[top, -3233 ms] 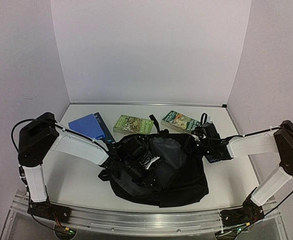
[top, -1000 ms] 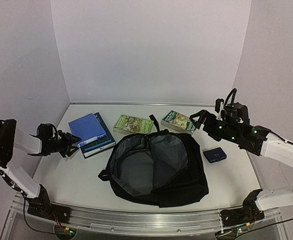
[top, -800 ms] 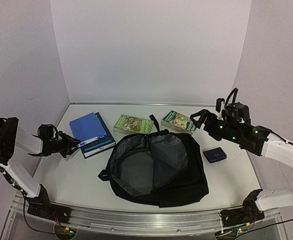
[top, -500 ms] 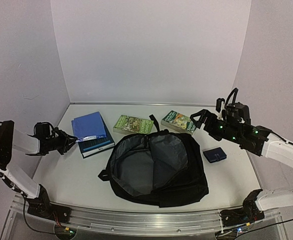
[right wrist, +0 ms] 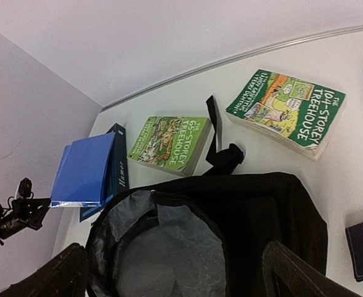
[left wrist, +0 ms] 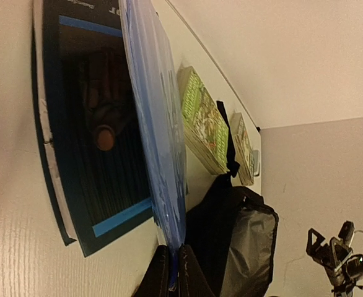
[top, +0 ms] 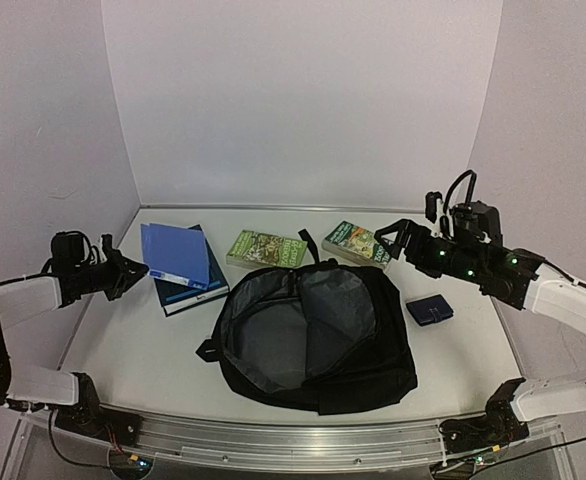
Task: Pack the student bag
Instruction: Pick up the files from the center of the board.
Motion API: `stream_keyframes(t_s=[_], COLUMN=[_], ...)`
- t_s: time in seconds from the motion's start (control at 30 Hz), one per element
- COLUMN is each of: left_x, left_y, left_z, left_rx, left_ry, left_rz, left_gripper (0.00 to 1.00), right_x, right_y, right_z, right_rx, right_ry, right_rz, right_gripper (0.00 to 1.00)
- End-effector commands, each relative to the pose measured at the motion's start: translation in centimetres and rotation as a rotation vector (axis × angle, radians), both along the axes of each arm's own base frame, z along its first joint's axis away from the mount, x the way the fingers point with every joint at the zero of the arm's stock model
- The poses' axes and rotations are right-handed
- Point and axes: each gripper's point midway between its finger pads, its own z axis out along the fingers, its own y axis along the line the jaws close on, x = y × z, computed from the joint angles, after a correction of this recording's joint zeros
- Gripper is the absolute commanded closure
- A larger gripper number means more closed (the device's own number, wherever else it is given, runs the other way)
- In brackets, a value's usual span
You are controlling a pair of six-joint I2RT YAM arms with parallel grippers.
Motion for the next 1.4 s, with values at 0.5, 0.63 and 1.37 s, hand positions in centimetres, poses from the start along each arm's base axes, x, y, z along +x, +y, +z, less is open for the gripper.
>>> stream_keyframes(t_s=[0.5,0.63,1.37], left_x=[-6.2,-8.8,-14.1], left_y=[-13.1,-15.3,-17.9], left_z=[16.1,16.9,17.5], left_rx=[-0.091,-0.167,-0.347], left_ry=[-0.368,-0.348,-0.251], left_rz=[-0.68,-0.834,-1.112], left_gripper=[1.0,1.0,1.0], right_x=[-3.2,-2.1,-2.3], right_y=[9.5,9.9,12.4], right_z=[8.2,7.9,1.2], right_rx=[0.039,-0.012,0.069], right_ry=[-0.239,-0.257,-0.051], right_rz=[0.669,0.663,0.913], right_gripper=[0.02,0.02,0.02])
